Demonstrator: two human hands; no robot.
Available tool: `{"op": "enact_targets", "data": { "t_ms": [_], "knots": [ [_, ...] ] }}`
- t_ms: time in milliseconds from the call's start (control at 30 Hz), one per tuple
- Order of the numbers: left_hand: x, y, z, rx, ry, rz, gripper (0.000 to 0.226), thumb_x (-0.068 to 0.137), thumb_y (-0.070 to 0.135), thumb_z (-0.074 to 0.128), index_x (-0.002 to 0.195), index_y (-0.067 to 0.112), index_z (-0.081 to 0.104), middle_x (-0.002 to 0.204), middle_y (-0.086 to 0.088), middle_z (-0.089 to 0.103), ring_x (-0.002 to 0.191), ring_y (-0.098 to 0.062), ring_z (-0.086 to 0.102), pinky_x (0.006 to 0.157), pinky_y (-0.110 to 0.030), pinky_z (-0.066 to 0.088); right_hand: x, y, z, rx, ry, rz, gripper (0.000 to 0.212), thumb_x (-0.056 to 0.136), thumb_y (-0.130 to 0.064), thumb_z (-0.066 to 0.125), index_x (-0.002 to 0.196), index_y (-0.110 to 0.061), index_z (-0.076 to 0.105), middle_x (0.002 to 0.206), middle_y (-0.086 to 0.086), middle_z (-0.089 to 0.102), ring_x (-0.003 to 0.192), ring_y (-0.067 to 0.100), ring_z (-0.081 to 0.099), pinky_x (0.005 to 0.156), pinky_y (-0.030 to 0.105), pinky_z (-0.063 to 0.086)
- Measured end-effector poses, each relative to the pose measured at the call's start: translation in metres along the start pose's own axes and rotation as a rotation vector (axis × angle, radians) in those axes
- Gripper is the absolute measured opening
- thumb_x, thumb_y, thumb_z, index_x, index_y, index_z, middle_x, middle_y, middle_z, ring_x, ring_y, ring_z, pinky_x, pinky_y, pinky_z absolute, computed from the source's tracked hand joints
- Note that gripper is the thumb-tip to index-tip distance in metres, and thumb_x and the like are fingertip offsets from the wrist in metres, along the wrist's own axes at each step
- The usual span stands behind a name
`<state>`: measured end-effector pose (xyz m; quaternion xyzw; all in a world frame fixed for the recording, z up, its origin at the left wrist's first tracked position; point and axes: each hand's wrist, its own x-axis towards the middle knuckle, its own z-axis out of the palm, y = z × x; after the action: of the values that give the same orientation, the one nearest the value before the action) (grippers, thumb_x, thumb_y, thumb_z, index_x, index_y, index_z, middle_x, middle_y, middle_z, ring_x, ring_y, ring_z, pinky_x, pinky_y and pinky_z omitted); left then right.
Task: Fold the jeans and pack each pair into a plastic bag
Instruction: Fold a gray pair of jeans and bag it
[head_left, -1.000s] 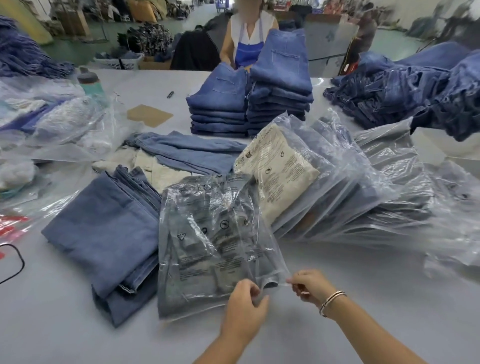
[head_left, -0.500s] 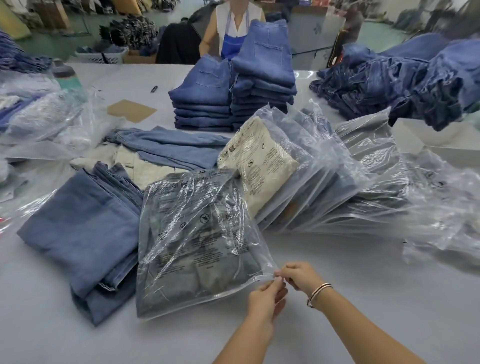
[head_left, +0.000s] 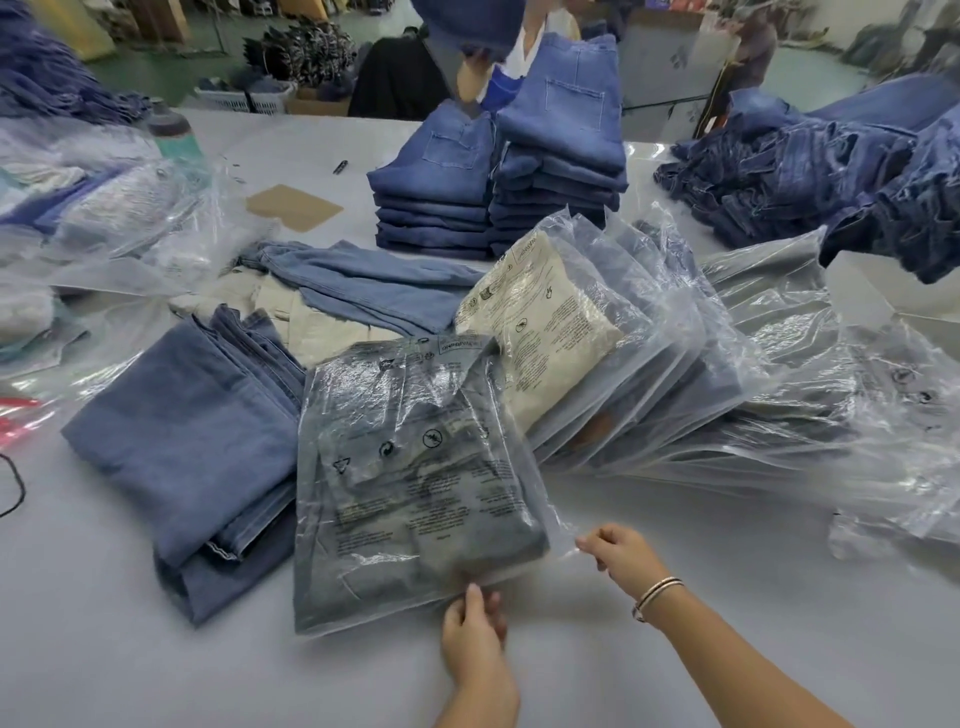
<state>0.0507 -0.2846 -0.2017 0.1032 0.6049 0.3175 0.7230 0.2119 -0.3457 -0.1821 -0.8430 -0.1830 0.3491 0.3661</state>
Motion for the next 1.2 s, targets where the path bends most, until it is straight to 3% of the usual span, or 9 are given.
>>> {"op": "enact_targets", "data": {
  "t_ms": [133,300,467,667,800,900,1033,1133,1200],
  "knots": [
    [0.014,0.034,-0.038,-0.125,0.079,0.053,0.01,0.099,0.009,0.047,0.09,0.012,0.049,0.091,-0.01,0.056,0.058,-0.008,0.062,0.06,-0.02,0.046,0.008,0.002,0.002,0.055,0.029,0.055,0.025,0.089,-0.015,0.064,0.066,-0.009,0.054,0.057,0.003,0.046,0.052,0.013,0.039,0.052,0.023,0.03],
    [0.034,0.075,-0.091,-0.092,0.11,0.149,0.011,0.101,0.009,0.043,0.108,0.004,0.05,0.053,-0.002,0.065,0.038,0.001,0.059,0.041,-0.012,0.048,0.011,0.005,0.006,0.112,0.064,0.091,0.026,0.088,-0.013,0.064,0.064,-0.008,0.055,0.059,0.007,0.05,0.058,0.018,0.043,0.056,0.027,0.032],
    [0.042,0.09,-0.112,0.089,0.002,0.0,0.012,0.098,0.004,0.048,0.091,-0.004,0.054,0.059,-0.013,0.063,0.046,-0.018,0.062,0.033,-0.02,0.047,-0.002,-0.002,0.023,0.303,0.167,0.165,0.022,0.089,-0.016,0.062,0.068,-0.011,0.059,0.071,0.012,0.057,0.061,0.021,0.05,0.058,0.027,0.034],
    [0.072,0.144,-0.146,0.081,-0.118,0.076,0.026,0.088,-0.013,0.055,0.112,-0.004,0.055,0.113,-0.027,0.057,0.062,0.001,0.065,0.061,-0.016,0.051,-0.04,-0.009,0.089,0.811,-0.129,0.501,0.041,0.089,-0.049,0.054,0.096,-0.009,0.063,0.091,0.012,0.07,0.07,0.024,0.061,0.061,0.032,0.045],
    [0.086,0.164,-0.117,0.465,-0.141,0.209,0.043,0.093,0.02,0.06,0.132,0.005,0.048,0.124,-0.013,0.06,0.108,-0.028,0.061,0.095,-0.043,0.048,-0.051,-0.05,0.139,0.929,-0.271,0.518,0.04,0.081,-0.038,0.067,0.109,-0.01,0.061,0.103,0.017,0.071,0.087,0.031,0.066,0.069,0.038,0.053],
    [0.084,0.166,-0.102,0.683,-0.182,0.171,0.048,0.083,0.006,0.07,0.128,0.004,0.054,0.115,-0.015,0.067,0.103,-0.032,0.064,0.097,-0.046,0.049,-0.048,-0.088,0.151,1.037,-0.181,0.473,0.025,0.079,-0.023,0.074,0.091,-0.002,0.065,0.084,0.016,0.073,0.077,0.031,0.068,0.063,0.036,0.055],
    [0.068,0.173,-0.089,0.441,-0.461,-0.169,0.044,0.078,0.008,0.064,0.121,-0.001,0.063,0.101,-0.018,0.072,0.083,-0.029,0.071,0.071,-0.038,0.058,-0.038,-0.137,0.136,0.966,0.025,0.247,0.022,0.08,-0.003,0.068,0.059,-0.005,0.062,0.05,0.005,0.06,0.053,0.023,0.057,0.052,0.026,0.048],
    [0.053,0.198,-0.062,0.194,-0.586,-0.13,0.044,0.092,0.042,0.051,0.117,0.011,0.069,0.116,-0.011,0.069,0.112,-0.031,0.061,0.103,-0.05,0.043,-0.04,-0.182,0.114,1.072,-0.034,0.055,0.006,0.081,0.002,0.063,0.085,0.006,0.065,0.076,0.017,0.064,0.069,0.031,0.062,0.062,0.035,0.054],
    [0.039,0.224,-0.031,0.171,-0.626,-0.01,0.043,0.094,0.034,0.046,0.087,0.006,0.078,0.092,-0.011,0.074,0.091,-0.027,0.068,0.078,-0.029,0.057,-0.044,-0.213,0.102,1.101,-0.098,-0.089,0.015,0.081,0.006,0.06,0.095,0.008,0.065,0.089,0.022,0.063,0.08,0.036,0.062,0.074,0.043,0.053]
  ]
}}
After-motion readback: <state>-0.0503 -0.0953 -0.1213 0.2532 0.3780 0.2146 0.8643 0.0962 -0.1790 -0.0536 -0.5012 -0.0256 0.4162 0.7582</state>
